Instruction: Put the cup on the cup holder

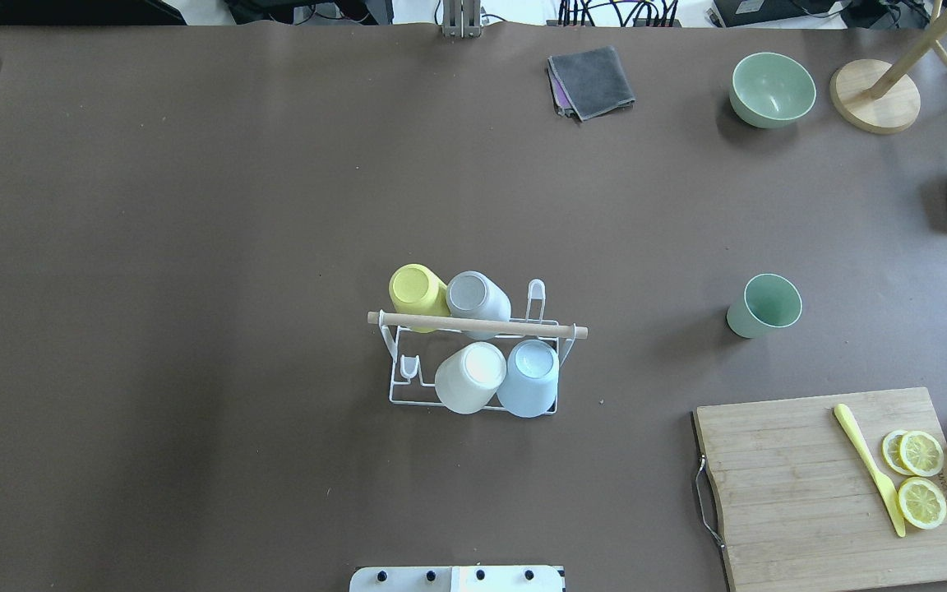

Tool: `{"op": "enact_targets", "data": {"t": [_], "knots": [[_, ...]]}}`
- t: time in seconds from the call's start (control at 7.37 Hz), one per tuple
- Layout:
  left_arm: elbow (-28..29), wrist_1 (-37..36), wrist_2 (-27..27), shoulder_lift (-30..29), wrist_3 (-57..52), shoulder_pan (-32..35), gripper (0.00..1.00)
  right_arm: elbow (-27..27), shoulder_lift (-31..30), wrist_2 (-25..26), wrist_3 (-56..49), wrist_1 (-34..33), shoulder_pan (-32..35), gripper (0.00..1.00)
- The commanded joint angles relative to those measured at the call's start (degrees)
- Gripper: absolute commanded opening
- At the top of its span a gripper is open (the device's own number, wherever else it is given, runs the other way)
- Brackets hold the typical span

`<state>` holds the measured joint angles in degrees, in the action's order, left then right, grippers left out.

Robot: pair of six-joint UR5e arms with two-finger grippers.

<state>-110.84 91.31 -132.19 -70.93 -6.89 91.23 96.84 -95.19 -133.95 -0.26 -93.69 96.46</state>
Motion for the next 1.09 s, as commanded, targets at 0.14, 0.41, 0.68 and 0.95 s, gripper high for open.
{"op": "enact_targets", "data": {"t": [0.14,0.41,0.68,0.95], "knots": [[-0.3,0.0,0.1,0.0,0.1,0.2,0.99,-0.1,0.4,0.0,-0.1,0.0,0.0,1.0],[2.3,0.3,0.4,-1.1,-0.2,-0.1,0.99,-0.1,0.7,0.2,-0.3,0.0,0.0,1.0],[2.8,1.5,0.4,-1.3,-0.1,0.1,0.99,0.0,0.9,0.8,-0.5,0.1,0.0,1.0],[1.7,1.4,0.0,-1.4,-0.1,0.3,0.99,0.0,0.8,0.8,-0.6,0.0,0.0,1.0]]}}
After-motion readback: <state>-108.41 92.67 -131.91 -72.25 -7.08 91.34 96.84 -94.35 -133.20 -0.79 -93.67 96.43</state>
